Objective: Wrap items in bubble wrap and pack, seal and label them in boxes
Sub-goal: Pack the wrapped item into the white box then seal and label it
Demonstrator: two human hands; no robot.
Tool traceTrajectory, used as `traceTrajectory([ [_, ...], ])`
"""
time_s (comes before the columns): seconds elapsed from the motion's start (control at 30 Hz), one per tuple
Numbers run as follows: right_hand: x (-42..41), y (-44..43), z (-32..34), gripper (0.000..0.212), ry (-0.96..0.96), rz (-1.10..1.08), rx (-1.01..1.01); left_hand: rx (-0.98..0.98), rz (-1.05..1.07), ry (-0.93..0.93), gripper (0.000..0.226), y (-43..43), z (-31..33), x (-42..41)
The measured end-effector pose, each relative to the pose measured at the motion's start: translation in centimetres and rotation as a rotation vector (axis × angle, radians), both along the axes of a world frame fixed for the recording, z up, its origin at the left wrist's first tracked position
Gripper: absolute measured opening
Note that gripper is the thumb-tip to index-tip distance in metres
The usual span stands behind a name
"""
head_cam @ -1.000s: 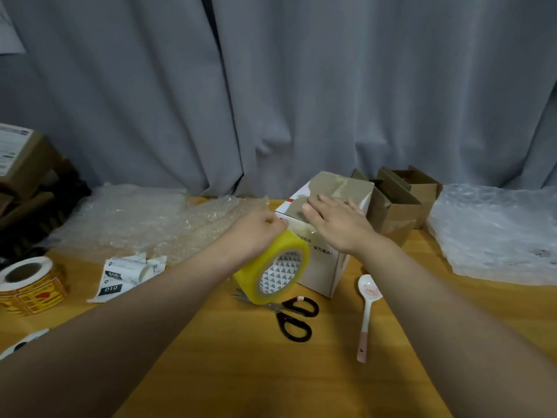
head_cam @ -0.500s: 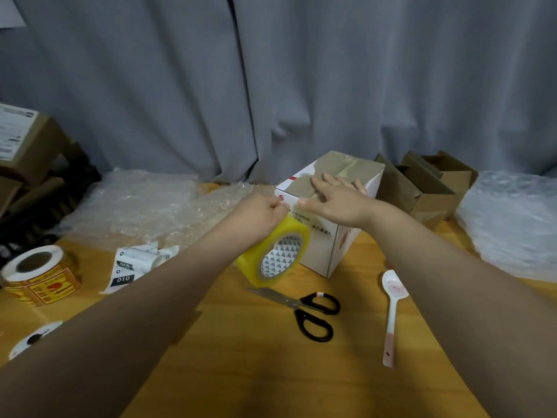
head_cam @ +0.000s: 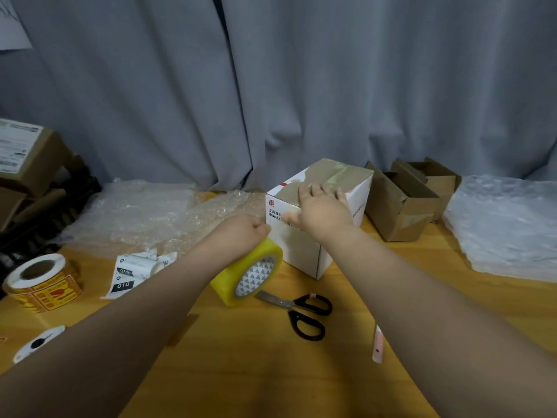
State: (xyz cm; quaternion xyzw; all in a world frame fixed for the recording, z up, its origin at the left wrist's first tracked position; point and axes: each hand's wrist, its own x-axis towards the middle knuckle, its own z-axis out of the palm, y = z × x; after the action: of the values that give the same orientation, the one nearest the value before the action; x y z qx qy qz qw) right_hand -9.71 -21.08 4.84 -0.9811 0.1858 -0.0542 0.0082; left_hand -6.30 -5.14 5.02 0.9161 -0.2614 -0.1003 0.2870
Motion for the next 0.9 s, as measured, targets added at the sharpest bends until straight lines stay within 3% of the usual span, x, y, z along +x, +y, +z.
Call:
traceTrajectory([
  [0.1,0.0,0.2,-0.2,0.09,0.003,-0.003,-0.048,0.016,0.005,0.006,0.024,-0.7,-0.3,0.4],
  [0.37,0.2,-0.6,-0.2,0.063,-0.036,0.021,0.011,-0.182,0.01,0.158,0.025,-0.6,-1.6,1.0],
  [0.5,-1.4,-0.5,-0.4,0.045,-0.316,0.146,0.228,-0.206,0.025,0.16,0.022,-0.6,-1.9,1.0],
  [0.6,-4.8,1.3,-1.7,0.02,-0.687,0.317,0.101,-0.225,0.028,0.136,0.024,-0.6,-2.0,1.0],
  [0.63,-5.9,1.9,-2.3,0.011,-0.67,0.339,0.117,-0.236,0.027,0.128,0.023,-0.6,-2.0,1.0],
  [0.7,-7.6,2.9,-3.8,0.009,-0.347,0.31,0.274,-0.24,0.016,0.116,0.022,-0.6,-1.9,0.8],
  [0.8,-8.2,3.1,-6.2,0.037,0.176,0.233,0.345,-0.221,0.004,0.11,0.02,-0.6,-1.7,0.6],
  [0.9,-8.0,2.9,-6.4,0.051,0.307,0.255,0.353,-0.19,0.005,0.104,0.012,-0.7,-1.4,0.5],
])
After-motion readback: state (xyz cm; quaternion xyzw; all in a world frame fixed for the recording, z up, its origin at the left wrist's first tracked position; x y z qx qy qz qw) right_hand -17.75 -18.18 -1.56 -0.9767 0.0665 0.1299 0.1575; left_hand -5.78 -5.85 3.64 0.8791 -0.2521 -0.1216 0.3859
